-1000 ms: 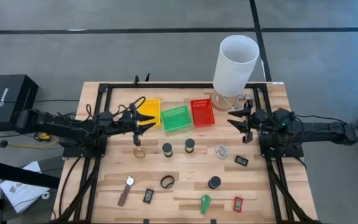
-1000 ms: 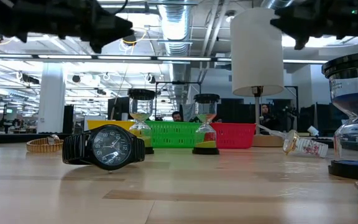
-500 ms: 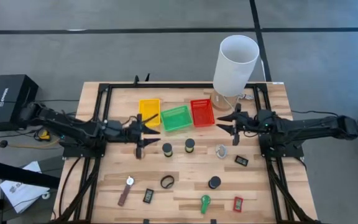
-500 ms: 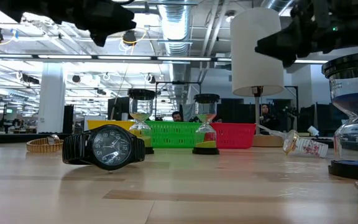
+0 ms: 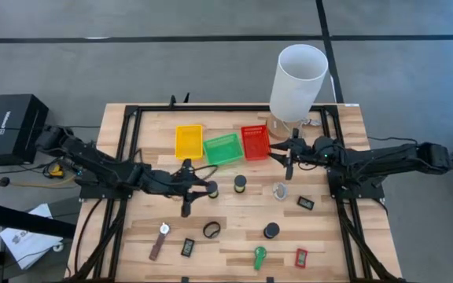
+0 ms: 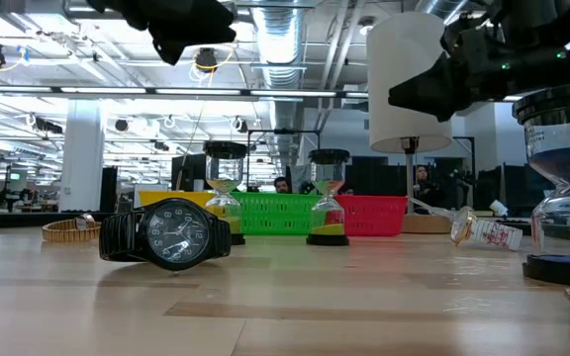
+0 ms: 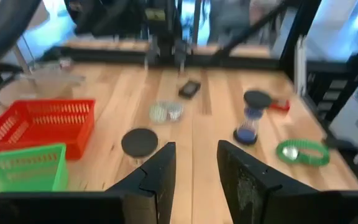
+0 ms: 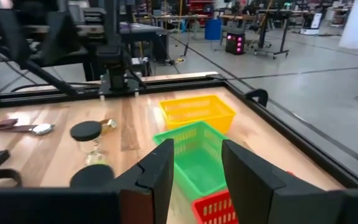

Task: Pick & Place Office items
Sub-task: Put the bottom black digital clock into the yellow basket

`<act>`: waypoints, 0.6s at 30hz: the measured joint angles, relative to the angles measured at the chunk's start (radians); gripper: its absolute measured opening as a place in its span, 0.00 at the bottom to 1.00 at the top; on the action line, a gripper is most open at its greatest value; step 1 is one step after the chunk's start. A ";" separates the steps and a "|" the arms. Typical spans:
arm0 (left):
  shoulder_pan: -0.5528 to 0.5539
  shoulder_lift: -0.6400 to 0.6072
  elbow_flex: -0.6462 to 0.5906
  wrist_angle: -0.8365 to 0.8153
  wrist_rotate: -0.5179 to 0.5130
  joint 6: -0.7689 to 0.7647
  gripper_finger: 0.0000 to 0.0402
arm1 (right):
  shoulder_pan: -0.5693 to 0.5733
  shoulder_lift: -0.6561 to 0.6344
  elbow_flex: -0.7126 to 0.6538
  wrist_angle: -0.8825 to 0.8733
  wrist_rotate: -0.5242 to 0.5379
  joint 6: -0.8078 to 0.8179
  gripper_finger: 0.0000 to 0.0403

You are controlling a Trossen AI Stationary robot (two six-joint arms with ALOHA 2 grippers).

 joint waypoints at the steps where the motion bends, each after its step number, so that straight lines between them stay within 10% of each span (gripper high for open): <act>1: 0.000 0.014 0.040 -0.073 0.000 -0.031 0.28 | -0.007 0.009 0.000 0.010 0.000 0.000 0.31; 11: -0.010 0.224 0.407 -0.767 0.171 -0.520 0.28 | -0.070 0.068 0.000 0.007 0.000 0.002 0.31; 18: -0.030 0.361 0.484 -0.887 0.475 -0.872 0.28 | -0.076 0.128 0.000 0.002 0.000 0.002 0.31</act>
